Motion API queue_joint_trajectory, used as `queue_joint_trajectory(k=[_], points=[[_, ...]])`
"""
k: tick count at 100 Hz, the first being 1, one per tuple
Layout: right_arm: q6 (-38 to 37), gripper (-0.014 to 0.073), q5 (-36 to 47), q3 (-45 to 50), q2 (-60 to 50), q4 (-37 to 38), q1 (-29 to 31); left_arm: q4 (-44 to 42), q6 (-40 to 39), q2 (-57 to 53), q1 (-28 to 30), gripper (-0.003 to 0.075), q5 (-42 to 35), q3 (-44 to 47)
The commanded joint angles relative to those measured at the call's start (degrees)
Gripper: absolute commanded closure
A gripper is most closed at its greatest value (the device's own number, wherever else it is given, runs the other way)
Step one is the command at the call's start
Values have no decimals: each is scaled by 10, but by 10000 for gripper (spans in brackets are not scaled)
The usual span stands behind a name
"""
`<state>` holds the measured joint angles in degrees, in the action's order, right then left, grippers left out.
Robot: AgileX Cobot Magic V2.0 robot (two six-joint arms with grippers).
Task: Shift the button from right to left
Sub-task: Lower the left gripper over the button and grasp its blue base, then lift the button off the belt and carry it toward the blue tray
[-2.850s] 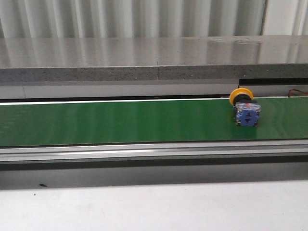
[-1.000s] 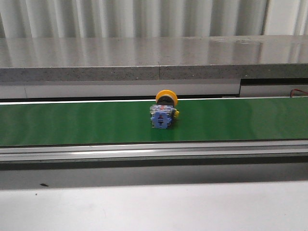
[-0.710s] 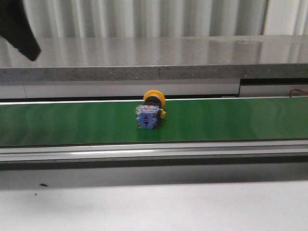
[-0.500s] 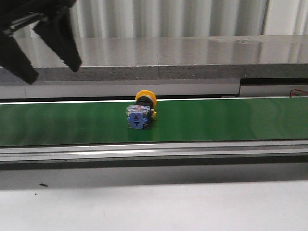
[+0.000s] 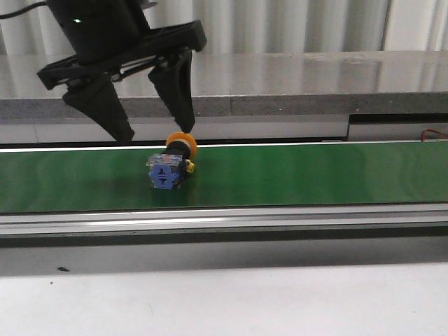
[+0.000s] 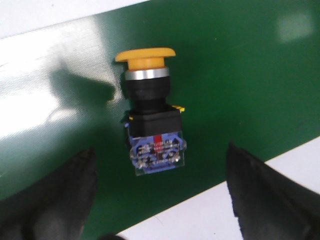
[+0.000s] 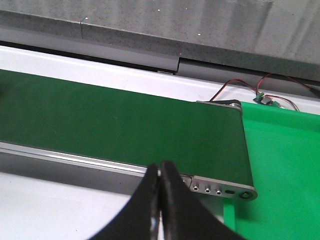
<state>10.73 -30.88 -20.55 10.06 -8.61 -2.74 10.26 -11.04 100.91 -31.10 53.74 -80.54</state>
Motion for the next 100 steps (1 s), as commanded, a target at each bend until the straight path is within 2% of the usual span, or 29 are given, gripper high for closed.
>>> queue_joint_trajectory(k=[1,35,42,57,66,83,100], points=[[5,662,41,-14,6,2,1,4,-10,-13,-4,210,-10,-23],[5,662,41,-14,6,2,1,-73,-61,31,-3,220,-4,-23],[5,662,41,-14,6,2,1,-73,-63,32,-3,286,-1,-23],[5,662,41,-14,6,2,1,-85,-68,30,-3,538,1,-23],[5,662,41,-14,6,2,1,-92,-72,27,-3,612,4,-27],[5,662,41,-14,6,2,1,-103,-72,25,7,618,31,-53],[5,662,41,-14,6,2,1,-111,-72,25,51,618,57,-82]])
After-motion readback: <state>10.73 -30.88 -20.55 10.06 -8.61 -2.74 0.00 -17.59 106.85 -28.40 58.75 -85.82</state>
